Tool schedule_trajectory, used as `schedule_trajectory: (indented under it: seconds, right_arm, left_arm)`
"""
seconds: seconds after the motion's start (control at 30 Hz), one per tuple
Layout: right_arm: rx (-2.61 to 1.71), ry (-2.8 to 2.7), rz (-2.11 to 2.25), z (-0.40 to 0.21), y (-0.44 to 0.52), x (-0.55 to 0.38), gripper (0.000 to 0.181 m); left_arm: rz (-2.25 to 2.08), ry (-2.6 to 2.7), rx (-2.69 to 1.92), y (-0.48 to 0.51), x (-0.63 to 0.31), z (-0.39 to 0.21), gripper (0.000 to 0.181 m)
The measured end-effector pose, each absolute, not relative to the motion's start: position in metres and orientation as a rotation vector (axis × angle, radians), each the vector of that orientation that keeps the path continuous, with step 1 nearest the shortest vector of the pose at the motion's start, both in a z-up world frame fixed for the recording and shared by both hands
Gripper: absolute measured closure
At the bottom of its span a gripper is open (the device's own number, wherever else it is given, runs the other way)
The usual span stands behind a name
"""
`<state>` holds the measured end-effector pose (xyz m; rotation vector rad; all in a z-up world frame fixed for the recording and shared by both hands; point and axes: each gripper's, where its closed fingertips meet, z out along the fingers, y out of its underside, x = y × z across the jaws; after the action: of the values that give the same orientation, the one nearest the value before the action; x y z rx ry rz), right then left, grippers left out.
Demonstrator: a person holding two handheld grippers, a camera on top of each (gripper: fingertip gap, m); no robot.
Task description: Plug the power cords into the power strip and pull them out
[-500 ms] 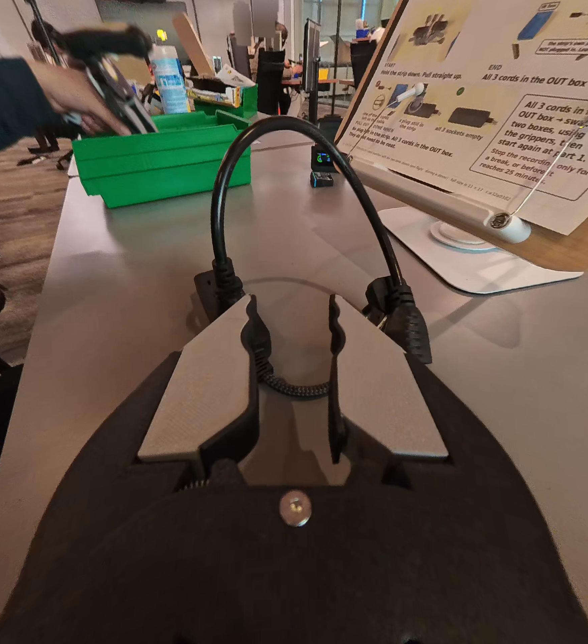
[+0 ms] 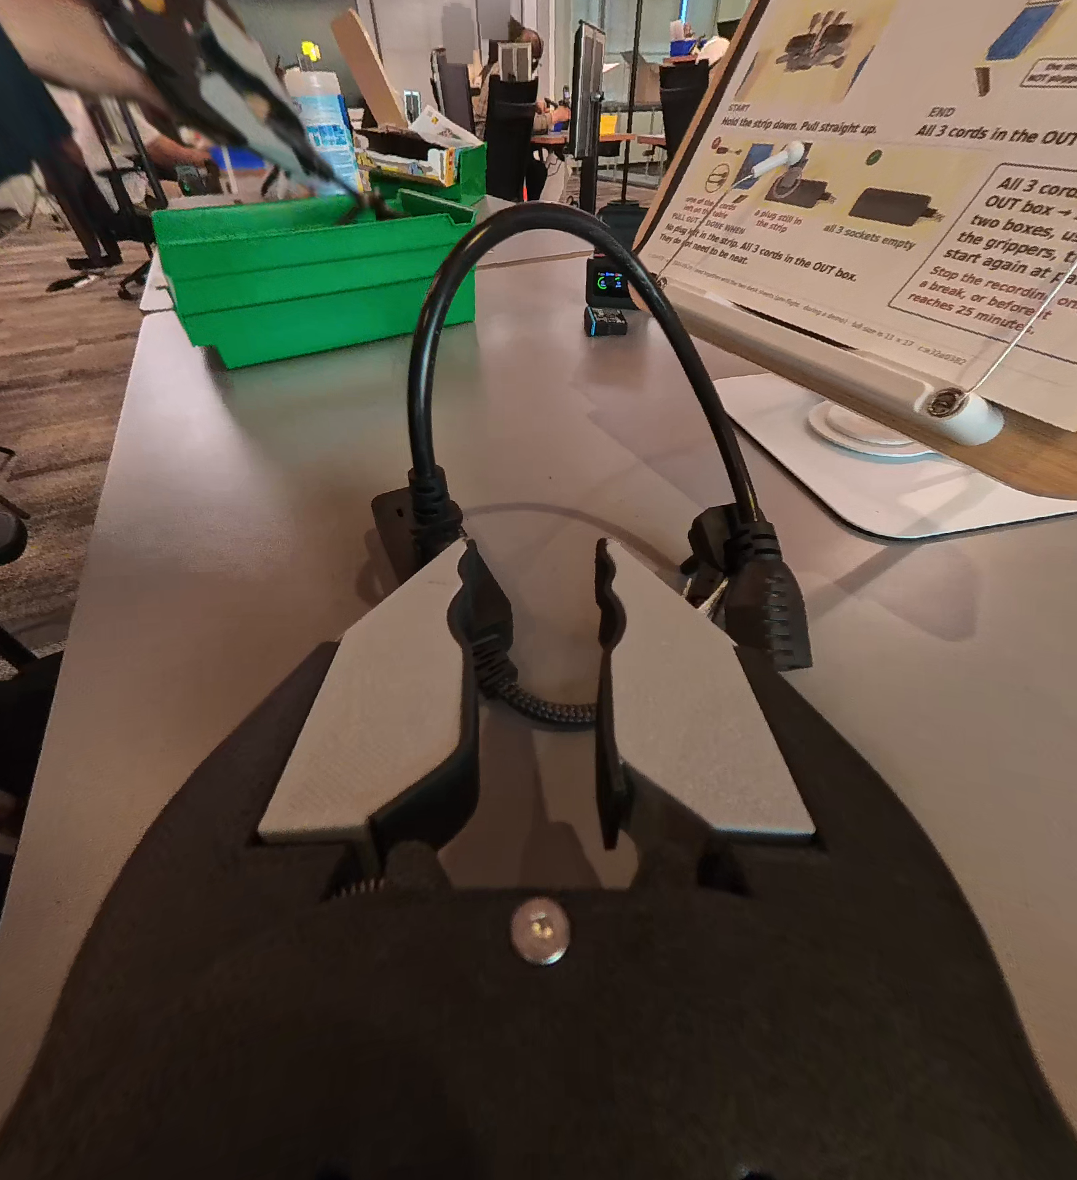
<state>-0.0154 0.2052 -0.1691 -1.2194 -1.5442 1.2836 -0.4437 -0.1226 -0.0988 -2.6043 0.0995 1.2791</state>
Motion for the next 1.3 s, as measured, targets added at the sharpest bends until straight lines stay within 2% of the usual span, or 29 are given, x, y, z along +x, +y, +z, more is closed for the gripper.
schedule_trajectory:
  seconds: [0.07,0.1,0.13,0.2,0.33,0.53,0.63,0.67,0.7,0.73,0.93,1.1,1.3]
  right_arm:
    - [-1.216,-1.547,1.276,-0.169,0.204,-0.015,0.148]
    - [-1.217,-1.548,1.275,-0.17,0.204,-0.015,0.148]
    - [-1.219,-1.549,1.275,-0.17,0.204,-0.015,0.148]
    - [-1.224,-1.55,1.274,-0.17,0.204,-0.015,0.148]
    - [-1.23,-1.552,1.281,-0.171,0.203,-0.014,0.149]
    - [-1.228,-1.576,1.285,-0.172,0.199,-0.013,0.149]
    - [-1.225,-1.597,1.273,-0.174,0.196,-0.014,0.149]
    - [-1.224,-1.602,1.27,-0.175,0.196,-0.014,0.149]
    - [-1.224,-1.605,1.268,-0.175,0.195,-0.014,0.149]
    - [-1.224,-1.606,1.268,-0.175,0.195,-0.014,0.149]
    - [-1.238,-1.586,1.285,-0.174,0.198,-0.014,0.15]
    - [-1.247,-1.581,1.293,-0.174,0.199,-0.014,0.15]
    - [-1.246,-1.592,1.288,-0.175,0.198,-0.015,0.151]
  left_arm:
    - [1.468,0.146,-2.427,-0.109,-0.438,-0.05,0.152]
    - [1.543,0.152,-2.322,-0.103,-0.433,-0.026,0.16]
    - [1.61,0.159,-2.218,-0.097,-0.427,-0.001,0.181]
    - [1.647,0.146,-2.035,-0.086,-0.411,0.041,0.181]
    - [1.444,0.062,-2.075,-0.073,-0.396,0.054,0.181]
    - [1.152,-0.058,-2.267,-0.082,-0.39,0.017,0.181]
    - [0.975,-0.113,-2.433,-0.097,-0.388,-0.02,0.181]
    - [0.926,-0.122,-2.499,-0.103,-0.389,-0.035,0.179]
    - [0.881,-0.128,-2.555,-0.109,-0.39,-0.05,0.166]
    - [0.815,-0.13,-2.62,-0.116,-0.39,-0.066,0.162]
    - [0.587,-0.353,-2.727,-0.143,-0.415,-0.145,0.15]
    - [0.441,-0.845,-2.717,-0.175,-0.452,-0.207,0.137]
    - [0.397,-1.082,-2.646,-0.194,-0.474,-0.241,0.128]
